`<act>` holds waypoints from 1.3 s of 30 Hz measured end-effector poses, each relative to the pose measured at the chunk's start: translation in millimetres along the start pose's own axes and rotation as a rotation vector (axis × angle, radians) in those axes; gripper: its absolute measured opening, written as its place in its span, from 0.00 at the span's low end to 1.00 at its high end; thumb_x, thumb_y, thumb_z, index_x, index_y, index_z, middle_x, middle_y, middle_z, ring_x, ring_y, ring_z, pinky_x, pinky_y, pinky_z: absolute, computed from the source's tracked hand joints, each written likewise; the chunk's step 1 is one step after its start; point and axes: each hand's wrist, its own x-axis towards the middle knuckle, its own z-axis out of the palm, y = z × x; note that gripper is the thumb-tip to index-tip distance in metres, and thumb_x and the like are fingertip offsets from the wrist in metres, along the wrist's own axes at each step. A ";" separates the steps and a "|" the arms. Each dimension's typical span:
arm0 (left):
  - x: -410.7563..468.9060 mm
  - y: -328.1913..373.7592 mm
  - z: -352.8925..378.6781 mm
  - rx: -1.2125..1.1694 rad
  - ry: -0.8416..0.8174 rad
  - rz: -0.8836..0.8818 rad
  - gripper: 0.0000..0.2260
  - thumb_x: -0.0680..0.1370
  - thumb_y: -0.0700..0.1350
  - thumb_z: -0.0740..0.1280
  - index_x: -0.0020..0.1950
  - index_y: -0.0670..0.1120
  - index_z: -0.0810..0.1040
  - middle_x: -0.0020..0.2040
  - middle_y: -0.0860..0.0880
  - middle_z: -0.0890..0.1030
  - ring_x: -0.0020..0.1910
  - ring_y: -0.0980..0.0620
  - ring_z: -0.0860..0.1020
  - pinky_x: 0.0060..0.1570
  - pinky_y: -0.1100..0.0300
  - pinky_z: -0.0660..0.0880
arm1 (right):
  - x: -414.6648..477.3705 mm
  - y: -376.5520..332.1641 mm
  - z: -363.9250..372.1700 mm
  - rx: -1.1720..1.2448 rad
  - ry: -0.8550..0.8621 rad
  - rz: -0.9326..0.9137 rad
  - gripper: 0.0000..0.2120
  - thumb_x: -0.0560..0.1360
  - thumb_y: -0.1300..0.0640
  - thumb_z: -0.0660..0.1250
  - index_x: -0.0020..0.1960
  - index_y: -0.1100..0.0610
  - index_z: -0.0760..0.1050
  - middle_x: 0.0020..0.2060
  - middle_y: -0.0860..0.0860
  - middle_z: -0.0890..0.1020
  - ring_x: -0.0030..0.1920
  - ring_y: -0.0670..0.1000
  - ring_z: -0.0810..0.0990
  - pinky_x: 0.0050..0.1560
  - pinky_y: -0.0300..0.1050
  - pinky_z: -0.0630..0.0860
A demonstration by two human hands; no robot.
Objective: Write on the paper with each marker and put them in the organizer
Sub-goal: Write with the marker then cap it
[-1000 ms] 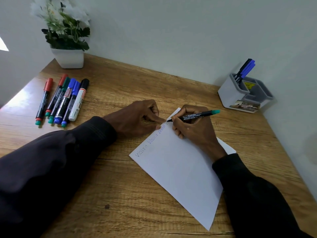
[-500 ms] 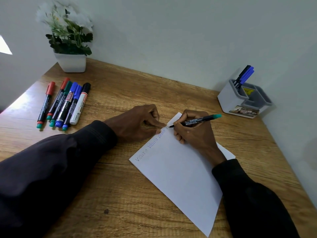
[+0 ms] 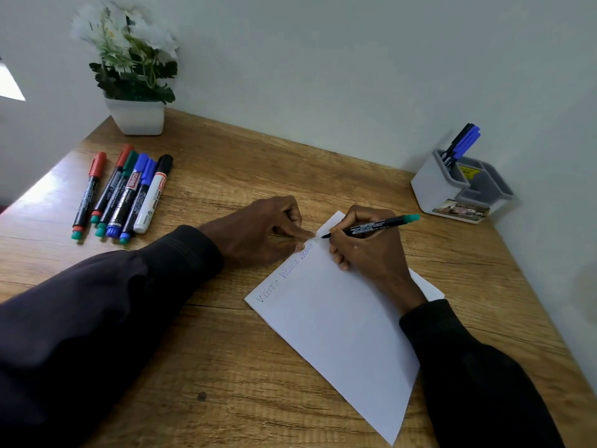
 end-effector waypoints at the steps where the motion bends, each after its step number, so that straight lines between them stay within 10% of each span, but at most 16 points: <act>1: 0.1 -0.6 0.0 0.005 -0.002 0.001 0.17 0.76 0.46 0.73 0.46 0.68 0.69 0.49 0.53 0.78 0.47 0.58 0.76 0.42 0.74 0.71 | -0.3 0.1 0.1 0.012 -0.002 -0.007 0.08 0.74 0.73 0.69 0.36 0.68 0.77 0.28 0.63 0.81 0.23 0.58 0.79 0.23 0.43 0.74; 39: -0.8 -5.4 -1.0 0.054 -0.038 0.015 0.10 0.77 0.48 0.71 0.54 0.63 0.79 0.50 0.53 0.74 0.49 0.59 0.73 0.43 0.74 0.69 | 2.9 3.6 0.6 0.027 0.060 -0.025 0.07 0.76 0.72 0.69 0.39 0.72 0.77 0.29 0.62 0.82 0.25 0.58 0.81 0.25 0.48 0.78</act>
